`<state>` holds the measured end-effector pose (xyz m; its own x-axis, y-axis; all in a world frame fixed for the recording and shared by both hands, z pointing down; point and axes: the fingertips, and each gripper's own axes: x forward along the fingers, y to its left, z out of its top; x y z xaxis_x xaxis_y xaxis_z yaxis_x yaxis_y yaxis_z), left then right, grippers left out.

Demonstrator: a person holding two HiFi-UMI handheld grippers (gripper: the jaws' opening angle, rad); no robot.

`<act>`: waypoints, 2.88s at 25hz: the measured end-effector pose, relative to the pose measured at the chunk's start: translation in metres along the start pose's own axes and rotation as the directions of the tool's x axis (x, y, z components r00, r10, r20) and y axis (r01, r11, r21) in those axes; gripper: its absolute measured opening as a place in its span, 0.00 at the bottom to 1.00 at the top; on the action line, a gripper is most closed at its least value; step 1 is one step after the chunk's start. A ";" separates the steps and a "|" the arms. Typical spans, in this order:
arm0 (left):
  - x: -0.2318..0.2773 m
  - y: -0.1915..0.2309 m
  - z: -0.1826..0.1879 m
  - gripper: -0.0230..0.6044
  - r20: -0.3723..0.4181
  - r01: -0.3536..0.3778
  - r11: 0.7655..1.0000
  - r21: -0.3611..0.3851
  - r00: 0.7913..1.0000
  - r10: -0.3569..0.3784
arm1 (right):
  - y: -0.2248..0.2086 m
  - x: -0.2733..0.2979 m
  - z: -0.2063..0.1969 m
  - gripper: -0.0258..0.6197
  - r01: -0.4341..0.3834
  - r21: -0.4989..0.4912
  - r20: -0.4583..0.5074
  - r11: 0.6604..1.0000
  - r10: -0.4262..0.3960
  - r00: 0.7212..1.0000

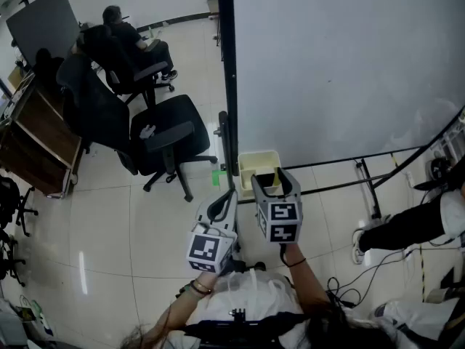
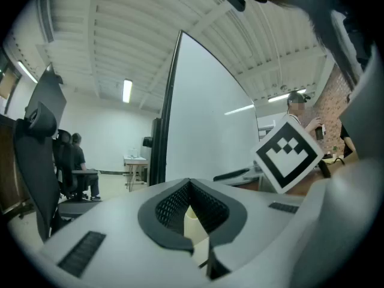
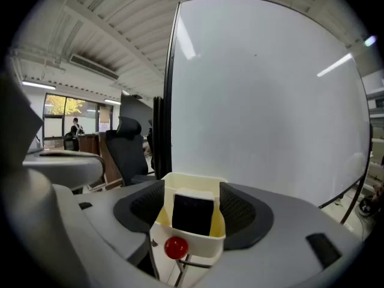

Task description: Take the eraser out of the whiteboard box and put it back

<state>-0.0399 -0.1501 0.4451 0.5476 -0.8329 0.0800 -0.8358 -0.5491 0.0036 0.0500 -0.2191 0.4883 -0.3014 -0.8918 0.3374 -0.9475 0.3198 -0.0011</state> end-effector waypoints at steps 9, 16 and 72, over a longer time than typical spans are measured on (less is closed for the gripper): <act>-0.001 0.003 0.000 0.01 0.001 -0.008 1.000 -0.008 1.000 0.008 | 0.003 0.025 -0.016 0.49 0.064 -0.118 -0.098 0.991 -0.075 0.992; -0.001 0.003 0.000 0.01 -0.002 -0.002 1.000 -0.007 1.000 0.002 | -0.002 -0.020 0.049 0.48 0.011 -0.036 0.068 0.999 -0.009 0.998; -0.004 0.006 -0.007 0.01 -0.019 -0.029 0.999 -0.026 0.999 0.029 | -0.023 -0.055 0.104 0.48 -0.060 0.149 0.346 0.987 0.005 0.938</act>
<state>-0.0478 -0.1497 0.4518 0.5226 -0.8468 0.0989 -0.8521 -0.5227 0.0270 0.0769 -0.2103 0.3713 -0.3246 -0.9458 -0.0088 -0.9329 0.3216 -0.1622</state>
